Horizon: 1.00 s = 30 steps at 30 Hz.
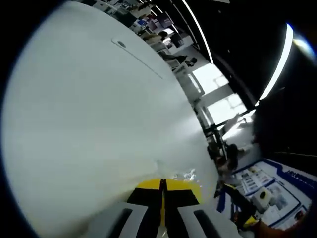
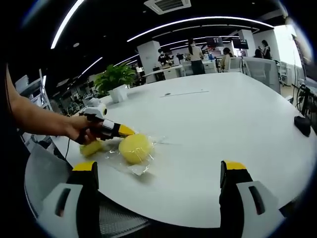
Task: Compare the silicone blocks by pressing each to a similar depth, holding the contact briefly, and releasing to observe deformation and rebound differences across the visible hardness samples.
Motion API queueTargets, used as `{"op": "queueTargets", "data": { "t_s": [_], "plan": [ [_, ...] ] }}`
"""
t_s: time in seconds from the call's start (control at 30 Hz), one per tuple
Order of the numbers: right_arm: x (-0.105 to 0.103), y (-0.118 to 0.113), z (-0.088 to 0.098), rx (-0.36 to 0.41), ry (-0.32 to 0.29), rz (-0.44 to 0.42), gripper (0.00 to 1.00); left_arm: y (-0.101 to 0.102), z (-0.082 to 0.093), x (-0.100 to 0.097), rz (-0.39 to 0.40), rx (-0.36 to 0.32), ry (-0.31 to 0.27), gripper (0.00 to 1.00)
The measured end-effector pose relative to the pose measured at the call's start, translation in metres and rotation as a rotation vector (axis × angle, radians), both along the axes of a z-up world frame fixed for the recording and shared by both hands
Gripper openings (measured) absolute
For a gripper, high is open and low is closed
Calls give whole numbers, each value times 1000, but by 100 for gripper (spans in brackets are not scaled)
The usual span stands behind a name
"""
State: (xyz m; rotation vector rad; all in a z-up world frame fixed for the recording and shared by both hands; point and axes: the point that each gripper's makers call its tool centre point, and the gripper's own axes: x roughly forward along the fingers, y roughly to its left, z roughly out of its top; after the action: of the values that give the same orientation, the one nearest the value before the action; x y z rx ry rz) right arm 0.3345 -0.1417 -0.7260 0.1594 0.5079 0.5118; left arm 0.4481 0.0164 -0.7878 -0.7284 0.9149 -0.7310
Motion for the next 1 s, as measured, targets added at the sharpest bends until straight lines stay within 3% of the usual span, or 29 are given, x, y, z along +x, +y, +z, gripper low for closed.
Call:
{"op": "queueTargets", "data": {
  "t_s": [0.43, 0.63, 0.73, 0.77, 1.0],
  "plan": [
    [3, 4, 1, 2, -5, 11, 96, -7, 10, -11, -48, -33, -27, 0],
    [2, 8, 1, 1, -5, 19, 96, -17, 30, -17, -88, -66, -100, 0],
    [2, 9, 2, 1, -9, 22, 96, -14, 36, -17, -115, -13, -206, 0],
    [2, 9, 3, 1, -9, 22, 96, -14, 38, -19, -105, -21, -186, 0],
    [3, 11, 5, -4, -13, 35, 96, -10, 57, -17, -106, -43, -234, 0]
  ]
}}
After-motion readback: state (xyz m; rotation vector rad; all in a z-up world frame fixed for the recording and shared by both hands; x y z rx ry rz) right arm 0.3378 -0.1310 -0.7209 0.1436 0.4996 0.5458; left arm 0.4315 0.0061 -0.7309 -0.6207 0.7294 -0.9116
